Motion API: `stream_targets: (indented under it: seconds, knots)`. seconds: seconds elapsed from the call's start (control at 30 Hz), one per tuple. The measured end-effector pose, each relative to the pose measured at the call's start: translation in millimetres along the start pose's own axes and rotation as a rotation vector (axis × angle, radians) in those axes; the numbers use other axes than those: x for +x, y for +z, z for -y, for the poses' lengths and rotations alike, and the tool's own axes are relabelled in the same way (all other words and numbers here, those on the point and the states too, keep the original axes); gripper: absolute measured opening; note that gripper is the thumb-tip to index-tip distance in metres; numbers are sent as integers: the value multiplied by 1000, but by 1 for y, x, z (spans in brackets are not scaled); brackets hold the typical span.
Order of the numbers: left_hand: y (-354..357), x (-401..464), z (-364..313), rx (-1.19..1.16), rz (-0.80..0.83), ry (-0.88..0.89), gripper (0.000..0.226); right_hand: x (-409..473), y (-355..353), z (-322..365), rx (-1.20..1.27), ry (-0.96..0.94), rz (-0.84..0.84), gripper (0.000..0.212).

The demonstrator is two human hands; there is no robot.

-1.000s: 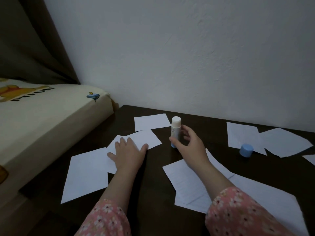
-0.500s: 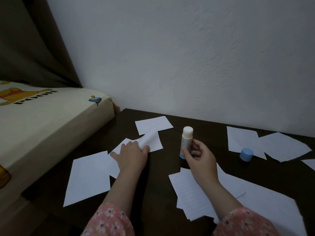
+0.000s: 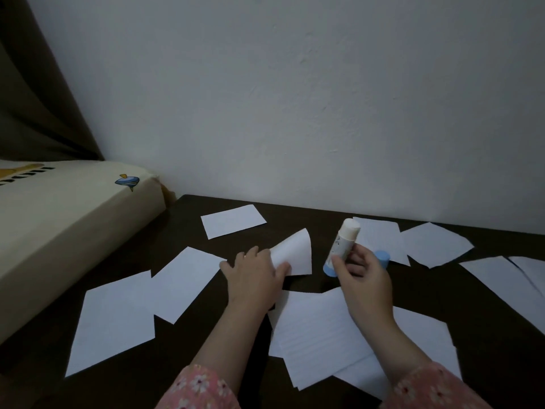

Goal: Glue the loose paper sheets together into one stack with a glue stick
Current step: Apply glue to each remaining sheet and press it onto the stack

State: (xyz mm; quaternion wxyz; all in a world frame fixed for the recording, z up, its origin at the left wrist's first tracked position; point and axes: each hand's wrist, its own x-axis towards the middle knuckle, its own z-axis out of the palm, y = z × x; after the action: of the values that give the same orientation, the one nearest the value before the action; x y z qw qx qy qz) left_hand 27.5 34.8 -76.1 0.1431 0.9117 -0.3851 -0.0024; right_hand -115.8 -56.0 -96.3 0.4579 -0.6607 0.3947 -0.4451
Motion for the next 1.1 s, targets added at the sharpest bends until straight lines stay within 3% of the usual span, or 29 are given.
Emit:
stream_targets:
  seconds: [0.27, 0.47, 0.57, 0.67, 0.8, 0.9, 0.97, 1.03, 1.1]
  knots:
    - [25, 9, -21, 33, 182, 49, 66, 12, -25, -7, 23, 20, 10, 48]
    - [24, 17, -33, -39, 171, 27, 57, 21, -27, -7, 83, 56, 63, 42]
    - [19, 13, -46, -233, 115, 68, 47, 22, -26, -7, 105, 68, 114, 39]
    - [18, 4, -55, -693, 204, 150, 47, 23, -23, -5, 163, 76, 167, 34]
    - [15, -1, -55, -892, 219, 203, 42, 22, -21, 1, 164, 97, 171, 25]
    - [9, 4, -44, -1046, 235, 127, 32, 25, -29, -3, -56, -3, 207, 18]
    - [6, 9, -35, -1119, 184, 32, 29, 29, -37, -11, -388, -127, 291, 19]
    - [7, 14, -28, -1196, 135, -69, 33, 32, -39, -21, -698, -251, 371, 29]
    - [7, 15, -24, -1289, 127, -152, 39, 31, -38, -25, -829, -291, 417, 29]
